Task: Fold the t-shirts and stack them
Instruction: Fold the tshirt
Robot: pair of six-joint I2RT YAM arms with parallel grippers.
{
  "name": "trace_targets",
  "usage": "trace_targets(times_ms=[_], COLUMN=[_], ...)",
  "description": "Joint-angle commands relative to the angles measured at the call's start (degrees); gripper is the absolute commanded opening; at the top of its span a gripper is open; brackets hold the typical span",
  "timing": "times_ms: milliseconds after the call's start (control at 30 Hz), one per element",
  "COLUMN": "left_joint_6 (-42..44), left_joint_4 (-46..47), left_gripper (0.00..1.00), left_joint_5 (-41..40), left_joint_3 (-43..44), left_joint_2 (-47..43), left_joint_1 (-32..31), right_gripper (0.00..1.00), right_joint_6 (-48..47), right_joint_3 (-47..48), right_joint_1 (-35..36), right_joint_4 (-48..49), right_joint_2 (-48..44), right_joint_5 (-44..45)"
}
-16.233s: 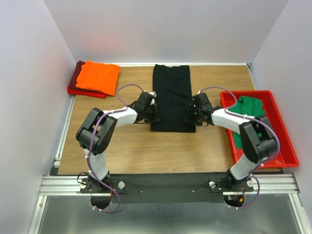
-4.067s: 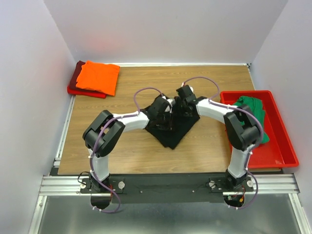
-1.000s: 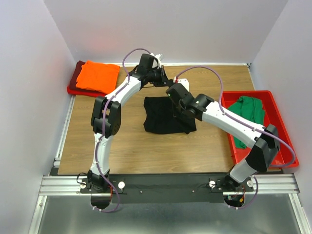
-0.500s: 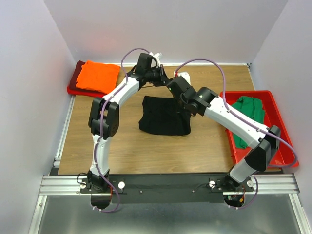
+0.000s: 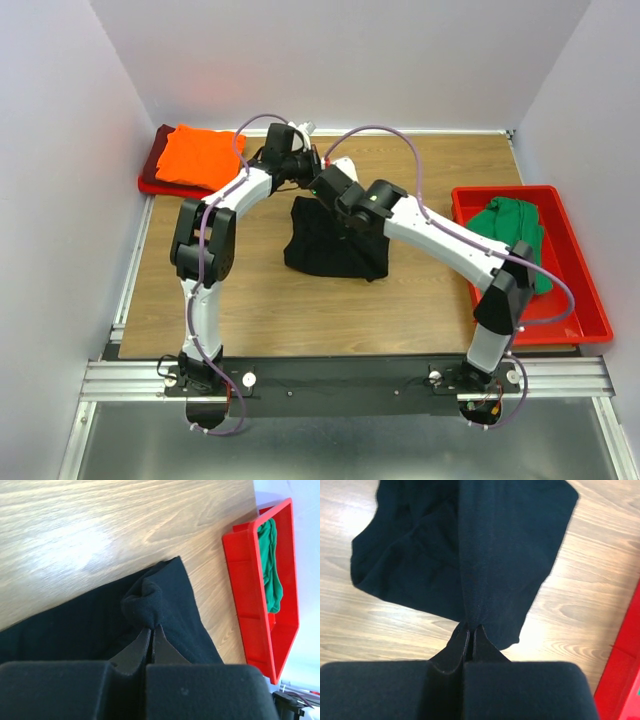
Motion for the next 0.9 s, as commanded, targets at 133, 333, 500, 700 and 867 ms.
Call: trace_targets(times_ms=[133,333,500,700,867], left_joint_6=[2.61,3.05,3.41,3.58,2.44], left_joint_4=[4.25,6.18,7.41,7.85,8.38], left_gripper=[0.00,0.00,0.00,0.00,0.00], left_joint_5=[-1.02,-1.28,-2.51,-3.39,-5.84], left_joint_3=[-3.18,-6.42,-9.07,-11.18,-15.12], left_joint_2=[-3.04,-3.31,-4.19,-3.48,-3.39], left_joint_1=[2.80,4.74,5.79,6.41,6.32], right_gripper=[0.00,0.00,0.00,0.00,0.00], right_joint_6=[2.40,3.37,3.81,5.04,6.45], right_joint_3=[6.04,6.48,3.24,-3.35,-6.96], right_joint_1=[2.88,3.14,3.14,3.23,2.97], right_joint_4=[-0.51,4.58,10.29,20.05,22.43], right_joint_2=[6.85,9.66,9.40,10.28,12.65], right_joint_5=[0.16,-1.16,-3.87,-7.22,-6.26])
